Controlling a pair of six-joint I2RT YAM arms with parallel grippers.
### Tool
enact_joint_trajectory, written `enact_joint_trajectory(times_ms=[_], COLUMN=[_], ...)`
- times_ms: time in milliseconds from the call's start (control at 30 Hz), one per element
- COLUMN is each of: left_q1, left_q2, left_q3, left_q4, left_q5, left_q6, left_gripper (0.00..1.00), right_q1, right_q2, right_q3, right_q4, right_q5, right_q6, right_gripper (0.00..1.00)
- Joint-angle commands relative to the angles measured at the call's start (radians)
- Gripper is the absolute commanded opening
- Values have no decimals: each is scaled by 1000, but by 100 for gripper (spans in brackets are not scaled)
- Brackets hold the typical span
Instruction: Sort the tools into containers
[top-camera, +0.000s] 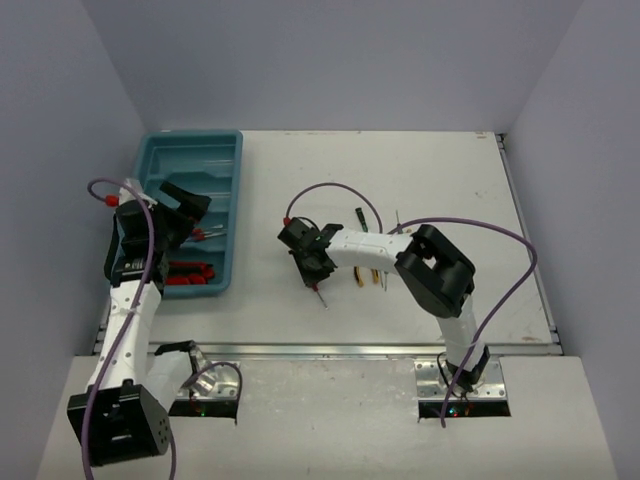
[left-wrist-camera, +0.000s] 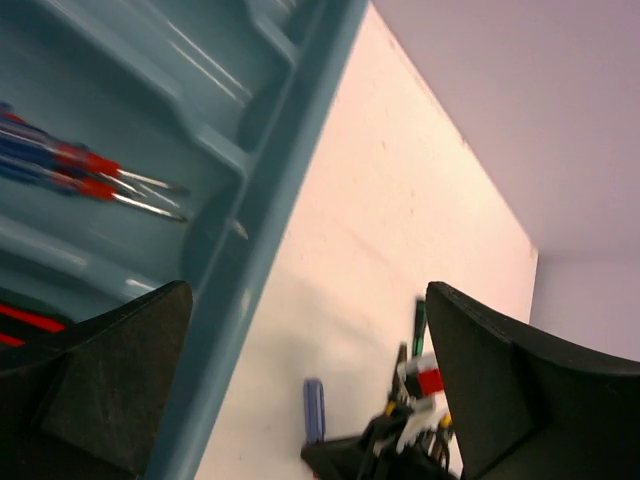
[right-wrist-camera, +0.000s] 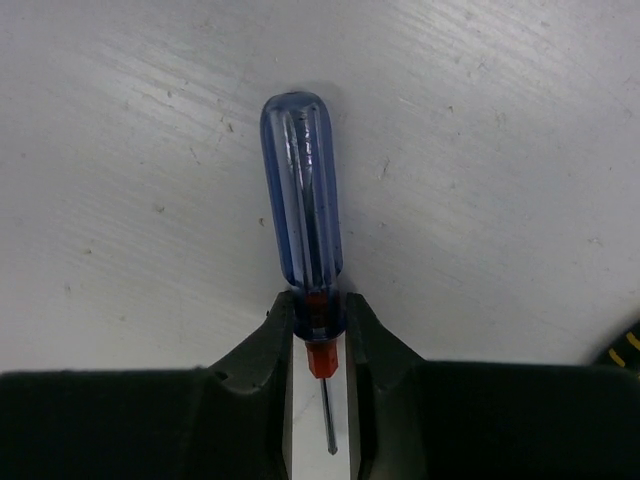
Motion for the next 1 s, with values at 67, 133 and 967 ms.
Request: enact_joint_trajectory(times_ms=[67, 133, 967], left_q1=[-198, -277, -715], left_q2=[55, 39, 167], left_q3=[-19, -52, -205], left_q4=[196, 312, 987], left_q5=[242, 297, 381], left_q6=[45, 9, -145], left_gripper=[100, 100, 17], right_q1=[1, -5, -53], right_q2=[-197, -329, -915], right_q3=[-127, -211, -544], right_q4=[101, 165, 643], right_q5=[36, 10, -331], right_q6=[0, -6, 53], right_gripper=[0, 0, 0])
